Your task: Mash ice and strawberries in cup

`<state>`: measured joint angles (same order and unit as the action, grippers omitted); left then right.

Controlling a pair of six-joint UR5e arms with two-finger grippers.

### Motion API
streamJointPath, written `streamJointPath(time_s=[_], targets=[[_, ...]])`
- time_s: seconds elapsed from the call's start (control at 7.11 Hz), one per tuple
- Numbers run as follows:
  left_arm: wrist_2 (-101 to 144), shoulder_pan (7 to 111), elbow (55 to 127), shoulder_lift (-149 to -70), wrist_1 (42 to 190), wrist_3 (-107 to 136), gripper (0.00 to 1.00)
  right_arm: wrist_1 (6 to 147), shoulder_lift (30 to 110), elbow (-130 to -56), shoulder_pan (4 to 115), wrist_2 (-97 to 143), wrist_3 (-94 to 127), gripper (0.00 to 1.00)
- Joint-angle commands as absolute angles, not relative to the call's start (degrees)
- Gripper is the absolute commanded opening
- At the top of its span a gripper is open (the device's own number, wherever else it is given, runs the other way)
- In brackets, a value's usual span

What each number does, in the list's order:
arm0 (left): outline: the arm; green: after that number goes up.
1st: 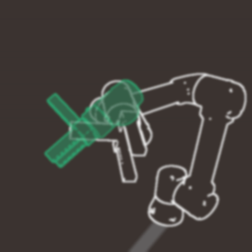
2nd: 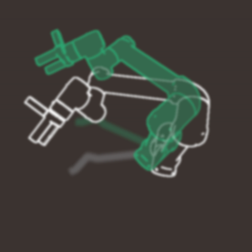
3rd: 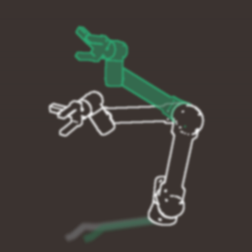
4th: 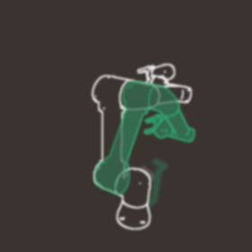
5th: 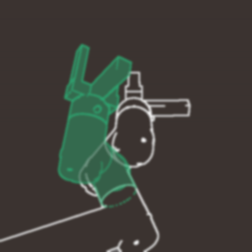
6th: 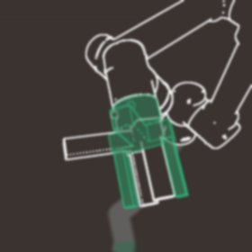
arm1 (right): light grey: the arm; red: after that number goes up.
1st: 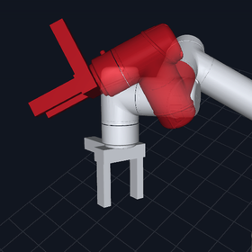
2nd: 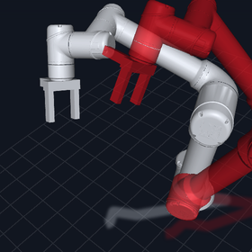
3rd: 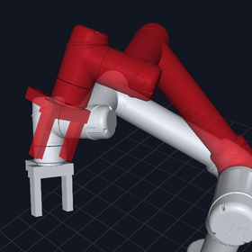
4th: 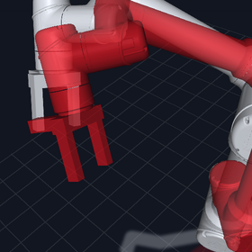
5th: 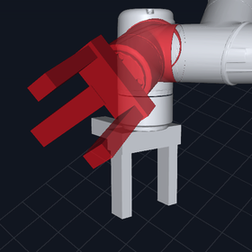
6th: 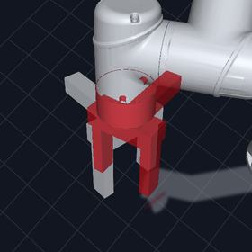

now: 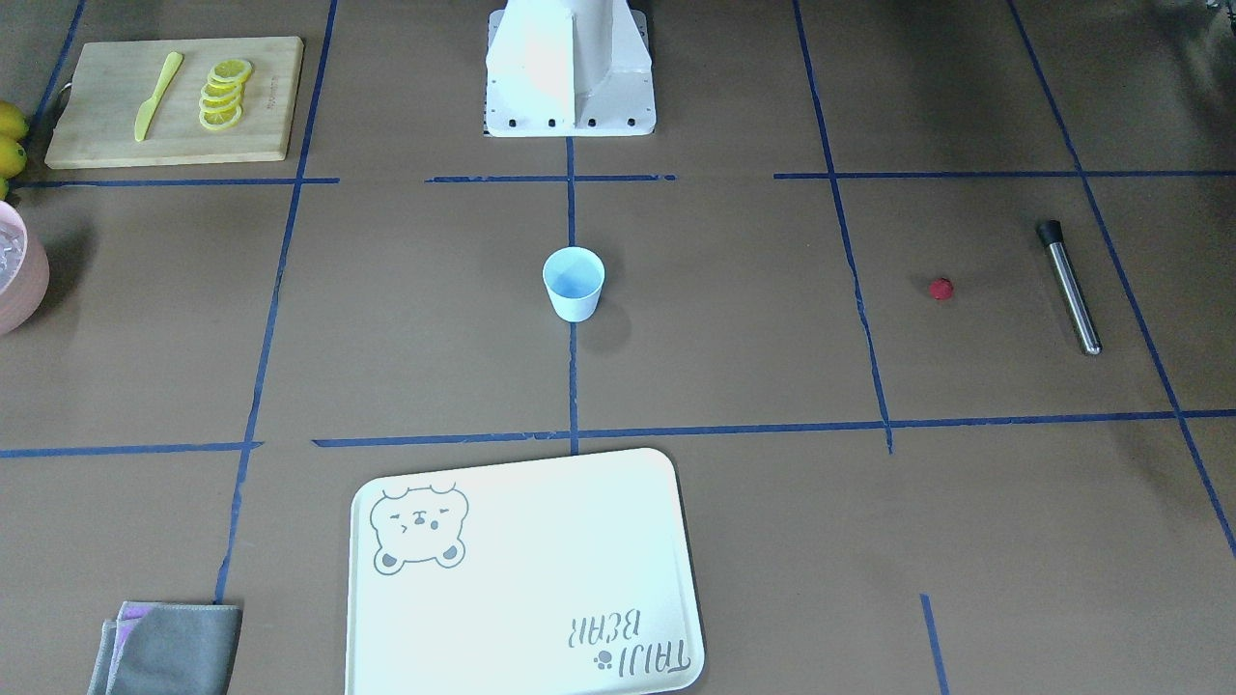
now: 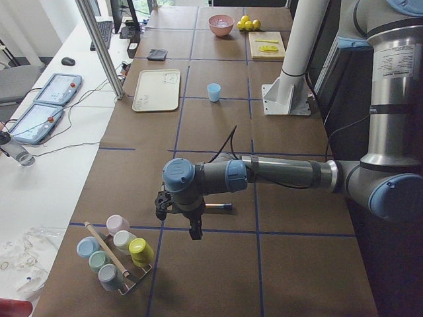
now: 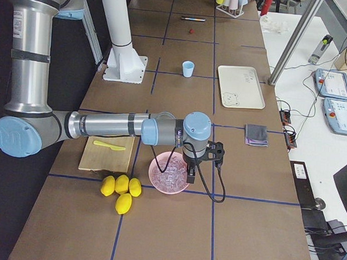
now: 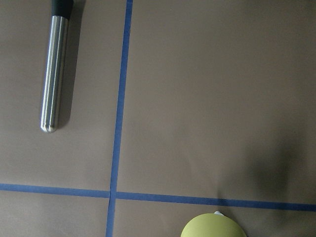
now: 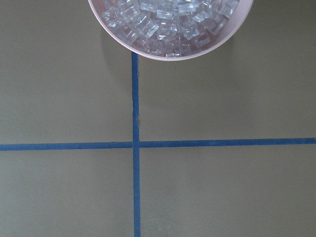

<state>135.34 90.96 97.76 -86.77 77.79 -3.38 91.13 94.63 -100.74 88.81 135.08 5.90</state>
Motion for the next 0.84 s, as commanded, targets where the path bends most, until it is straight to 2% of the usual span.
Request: streamJointPath(time_s=[0.0,0.7], targets=[[135.3,91.0,98.8,-86.3,79.1,-4.2,1.0,90.4,94.9,-100.8,88.8,135.2,5.9,1.0],[135.3,90.5,99.2,-86.6,78.8,-3.9,1.0,88.9,96.1,-100.2,88.6,134.8,6.5,1.0]])
